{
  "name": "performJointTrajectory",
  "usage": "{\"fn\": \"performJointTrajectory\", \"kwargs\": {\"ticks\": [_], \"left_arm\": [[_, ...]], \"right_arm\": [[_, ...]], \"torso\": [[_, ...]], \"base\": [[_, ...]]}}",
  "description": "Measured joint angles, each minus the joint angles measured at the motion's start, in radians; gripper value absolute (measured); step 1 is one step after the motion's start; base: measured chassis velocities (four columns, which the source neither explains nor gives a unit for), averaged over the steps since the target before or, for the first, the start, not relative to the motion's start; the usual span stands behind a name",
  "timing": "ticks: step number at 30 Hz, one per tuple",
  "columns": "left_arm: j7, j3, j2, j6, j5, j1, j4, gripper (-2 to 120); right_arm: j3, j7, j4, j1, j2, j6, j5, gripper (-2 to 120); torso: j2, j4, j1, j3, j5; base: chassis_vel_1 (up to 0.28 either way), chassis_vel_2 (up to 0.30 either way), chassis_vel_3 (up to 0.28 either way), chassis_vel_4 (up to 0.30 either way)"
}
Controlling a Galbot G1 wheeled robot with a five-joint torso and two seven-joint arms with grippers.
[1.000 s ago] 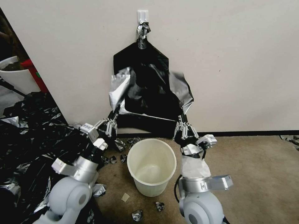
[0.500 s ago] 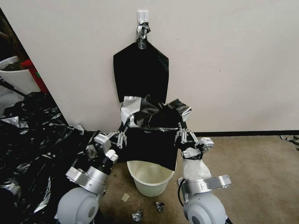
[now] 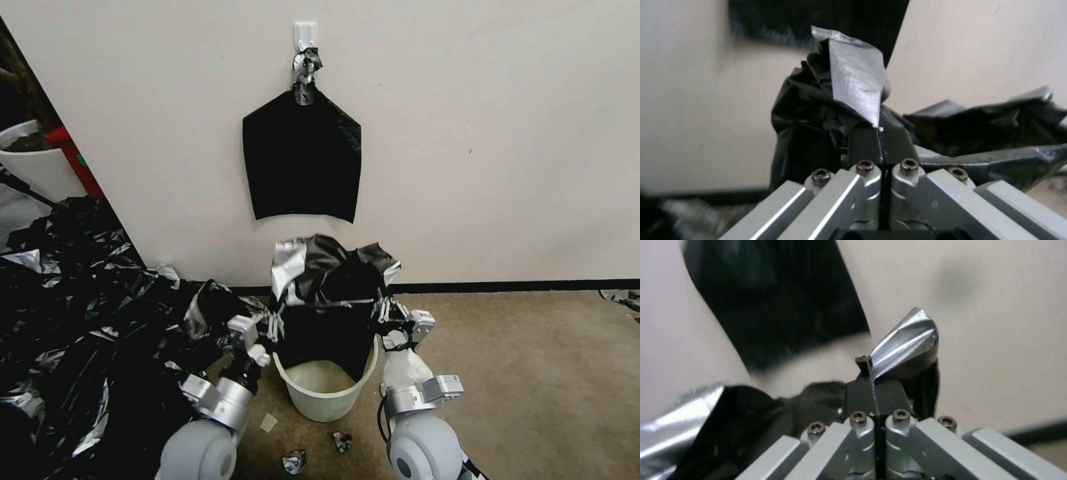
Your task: Place a trash bag onto the trash bin.
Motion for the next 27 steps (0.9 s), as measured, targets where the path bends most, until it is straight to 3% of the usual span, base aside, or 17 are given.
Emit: {"fn": "performJointTrajectory", "kwargs": {"ticks": [2,3,7,8,11,12,16,23,27], "left_arm": [[-0.082,0.016,0.020,0.061,0.023,0.015,-0.041,0],[-0.082,0.016,0.020,0.061,0.023,0.015,-0.041,0],[-0.205,0.029,0.106,0.255,0.028,0.027,-0.160,0],[-0.205,0.029,0.106,0.255,0.028,0.027,-0.160,0],[-0.277,0.047,0.190,0.379,-0.024,0.023,-0.217,0],[-0.277,0.047,0.190,0.379,-0.024,0.023,-0.217,0],[-0.368,0.119,0.302,0.471,-0.099,0.000,-0.230,0],[-0.434,0.182,0.333,0.498,-0.103,0.003,-0.224,0],[-0.509,0.192,0.333,0.521,-0.100,0.035,-0.253,0]], "right_arm": [[-0.028,0.086,0.067,0.014,-0.068,-0.139,0.071,0],[-0.028,0.086,0.067,0.014,-0.068,-0.139,0.071,0],[-0.052,0.239,0.191,0.056,-0.166,-0.331,0.238,0],[-0.052,0.239,0.191,0.056,-0.166,-0.331,0.238,0],[-0.082,0.325,0.247,0.086,-0.218,-0.414,0.329,0],[-0.082,0.325,0.247,0.086,-0.218,-0.414,0.329,0],[-0.162,0.391,0.287,0.121,-0.295,-0.484,0.406,0],[-0.224,0.424,0.261,0.126,-0.312,-0.489,0.414,0],[-0.269,0.466,0.254,0.128,-0.304,-0.474,0.412,0]], "torso": [[0.000,-0.0001,0.000,0.000,0.0001],[0.000,-0.0001,0.000,0.000,0.0001],[0.000,-0.0001,0.000,0.000,0.0003],[0.000,-0.0001,0.000,0.000,0.0003],[0.000,0.0000,0.000,0.000,0.0002],[0.000,0.0000,0.000,0.000,0.0002],[0.000,-0.0001,0.000,0.000,0.0000],[0.000,-0.0002,0.000,0.000,0.0001],[0.000,-0.0001,0.000,0.000,0.0003]], "base": [[0.000,0.000,0.000,0.000],[0.000,0.000,0.000,0.000],[0.000,0.000,0.000,0.000],[0.000,0.000,0.000,0.000],[0.000,0.000,0.000,0.000],[0.000,0.000,0.000,0.000],[0.000,0.000,0.000,0.000],[0.000,0.000,0.000,0.000],[0.000,0.000,0.000,0.000]]}}
